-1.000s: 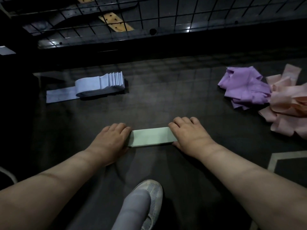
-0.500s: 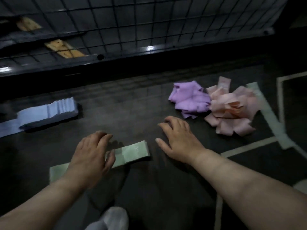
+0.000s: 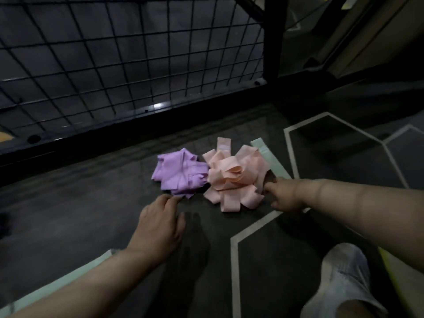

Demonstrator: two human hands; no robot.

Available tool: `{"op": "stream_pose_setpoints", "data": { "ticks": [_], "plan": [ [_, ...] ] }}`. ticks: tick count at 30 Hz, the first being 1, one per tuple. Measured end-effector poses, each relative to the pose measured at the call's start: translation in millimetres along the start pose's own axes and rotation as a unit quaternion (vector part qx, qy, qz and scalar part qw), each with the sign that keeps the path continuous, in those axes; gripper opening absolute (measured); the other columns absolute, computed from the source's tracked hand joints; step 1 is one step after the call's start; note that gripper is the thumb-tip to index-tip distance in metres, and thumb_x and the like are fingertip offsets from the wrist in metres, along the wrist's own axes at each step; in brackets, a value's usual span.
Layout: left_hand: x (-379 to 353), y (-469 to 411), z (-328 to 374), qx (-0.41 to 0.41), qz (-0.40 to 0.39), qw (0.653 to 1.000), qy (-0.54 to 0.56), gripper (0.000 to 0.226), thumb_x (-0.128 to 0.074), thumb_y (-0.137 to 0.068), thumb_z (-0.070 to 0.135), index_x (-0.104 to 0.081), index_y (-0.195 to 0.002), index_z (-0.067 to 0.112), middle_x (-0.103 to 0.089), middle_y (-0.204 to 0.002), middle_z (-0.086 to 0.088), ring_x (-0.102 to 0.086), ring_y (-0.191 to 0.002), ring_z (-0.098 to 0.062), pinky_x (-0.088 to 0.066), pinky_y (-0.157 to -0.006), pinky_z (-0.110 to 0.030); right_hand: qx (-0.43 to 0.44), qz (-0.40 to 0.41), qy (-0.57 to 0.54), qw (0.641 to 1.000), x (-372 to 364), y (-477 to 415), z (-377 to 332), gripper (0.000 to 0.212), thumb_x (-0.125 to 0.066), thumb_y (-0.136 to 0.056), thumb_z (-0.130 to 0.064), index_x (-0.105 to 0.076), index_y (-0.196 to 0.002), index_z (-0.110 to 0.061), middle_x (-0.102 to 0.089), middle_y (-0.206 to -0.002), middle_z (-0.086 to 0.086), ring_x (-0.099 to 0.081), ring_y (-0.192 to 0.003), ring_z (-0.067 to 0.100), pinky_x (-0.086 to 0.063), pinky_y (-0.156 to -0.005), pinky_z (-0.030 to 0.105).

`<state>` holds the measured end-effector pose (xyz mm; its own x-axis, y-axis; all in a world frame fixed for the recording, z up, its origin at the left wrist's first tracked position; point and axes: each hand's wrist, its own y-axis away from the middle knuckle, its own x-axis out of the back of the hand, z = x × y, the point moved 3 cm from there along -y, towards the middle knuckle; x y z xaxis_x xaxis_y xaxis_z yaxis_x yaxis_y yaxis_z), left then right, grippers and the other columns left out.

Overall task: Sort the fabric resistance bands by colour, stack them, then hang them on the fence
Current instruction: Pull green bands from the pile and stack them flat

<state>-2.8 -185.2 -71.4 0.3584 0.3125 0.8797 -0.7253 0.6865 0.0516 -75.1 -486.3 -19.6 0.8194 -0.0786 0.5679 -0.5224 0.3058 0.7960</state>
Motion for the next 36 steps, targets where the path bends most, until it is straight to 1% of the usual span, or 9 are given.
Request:
{"op": "stream_pose_setpoints", "data": {
  "ticks": [4, 7, 11, 14, 19, 23, 29, 33, 36],
  "plan": [
    [-12.1, -45.8, 37.9, 0.026, -0.052, 0.998, -0.001, 0.057, -0.024, -0.084, 0.052, -0.058, -0.113, 0.015, -0.058, -0.105, -0.009, -0.058, -0.094, -0.035, -0.044, -0.078, -0.041, -0.071, 0.023, -0.298, 0.952, -27.8, -24.8, 21.6, 0.077, -0.066, -0.087, -0.046, -0.027, -0.148, -0.019, -0.048, -0.139, 0.011, -0.050, -0.126, 0.029, -0.042, -0.101, 0.035],
    [-20.8, -84.4, 64.4, -0.018, -0.119, 0.992, -0.026, 0.056, -0.041, -0.092, 0.051, -0.043, -0.139, 0.021, -0.048, -0.134, -0.008, -0.054, -0.113, -0.031, -0.047, -0.091, -0.042, -0.046, 0.068, -0.449, 0.890, -44.0, -46.7, -2.8, 0.076, -0.068, -0.083, -0.039, -0.029, -0.147, -0.025, -0.048, -0.139, 0.011, -0.052, -0.123, 0.030, -0.044, -0.103, 0.036],
    [-32.9, -132.0, 91.7, -0.122, -0.177, 0.961, -0.171, 0.065, -0.050, -0.096, 0.041, -0.022, -0.152, 0.025, -0.020, -0.157, -0.009, -0.039, -0.133, -0.034, -0.039, -0.103, -0.045, 0.023, 0.176, -0.464, 0.868, -44.4, -55.6, -23.9, 0.046, -0.059, -0.084, -0.030, -0.057, -0.127, -0.016, -0.055, -0.129, 0.013, -0.056, -0.117, 0.034, -0.047, -0.100, 0.039],
    [-46.0, -147.5, 104.0, -0.138, -0.198, 0.943, -0.228, 0.055, -0.043, -0.099, 0.047, -0.025, -0.150, 0.031, -0.016, -0.156, -0.008, -0.035, -0.133, -0.035, -0.037, -0.104, -0.047, -0.026, 0.246, -0.479, 0.843, -45.6, -62.3, 16.0, 0.032, -0.056, -0.084, -0.026, -0.065, -0.113, -0.016, -0.062, -0.118, 0.012, -0.061, -0.107, 0.031, -0.050, -0.095, 0.039],
    [-71.9, -130.1, 109.6, -0.078, -0.245, 0.959, -0.120, 0.048, -0.056, -0.091, 0.043, -0.044, -0.138, 0.040, -0.029, -0.147, -0.003, -0.034, -0.134, -0.032, -0.033, -0.106, -0.047, -0.275, 0.128, -0.434, 0.848, -89.9, -75.2, 83.5, 0.056, -0.054, -0.095, -0.034, -0.034, -0.146, -0.019, -0.031, -0.147, 0.018, -0.039, -0.132, 0.040, -0.037, -0.110, 0.044],
    [-68.0, -113.1, 102.5, -0.093, -0.266, 0.953, -0.108, 0.047, -0.047, -0.097, 0.044, -0.040, -0.143, 0.035, -0.022, -0.154, -0.006, -0.022, -0.142, -0.030, -0.022, -0.114, -0.047, -0.289, 0.117, -0.436, 0.844, -106.3, -81.2, 84.6, 0.071, -0.062, -0.091, -0.042, -0.029, -0.145, -0.009, -0.037, -0.146, 0.021, -0.042, -0.131, 0.039, -0.038, -0.110, 0.044],
    [-47.8, -118.4, 102.0, -0.065, -0.259, 0.963, -0.039, 0.045, -0.059, -0.092, 0.043, -0.048, -0.135, 0.039, -0.025, -0.155, -0.004, -0.030, -0.139, -0.032, -0.027, -0.112, -0.048, -0.250, 0.101, -0.440, 0.856, -85.9, -87.2, 50.8, 0.064, -0.064, -0.082, -0.057, -0.057, -0.125, -0.011, -0.056, -0.131, 0.017, -0.058, -0.112, 0.033, -0.047, -0.089, 0.035],
    [-47.2, -121.4, 100.3, -0.044, -0.219, 0.975, 0.007, 0.050, -0.058, -0.093, 0.038, -0.046, -0.141, 0.031, -0.027, -0.157, -0.002, -0.033, -0.137, -0.030, -0.033, -0.109, -0.046, -0.284, 0.128, -0.511, 0.801, -86.2, -89.9, 30.8, 0.101, -0.084, -0.059, -0.057, -0.038, -0.133, -0.006, -0.053, -0.129, 0.017, -0.059, -0.113, 0.036, -0.053, -0.093, 0.040],
    [-47.7, -120.4, 98.9, -0.070, -0.202, 0.977, -0.008, 0.052, -0.059, -0.093, 0.039, -0.045, -0.142, 0.031, -0.028, -0.157, 0.001, -0.033, -0.137, -0.028, -0.031, -0.108, -0.045, -0.282, 0.127, -0.584, 0.750, -101.1, -96.0, 17.5, 0.088, -0.089, -0.057, -0.045, -0.050, -0.125, -0.005, -0.064, -0.112, 0.015, -0.066, -0.098, 0.033, -0.059, -0.084, 0.042]
  ]
}}
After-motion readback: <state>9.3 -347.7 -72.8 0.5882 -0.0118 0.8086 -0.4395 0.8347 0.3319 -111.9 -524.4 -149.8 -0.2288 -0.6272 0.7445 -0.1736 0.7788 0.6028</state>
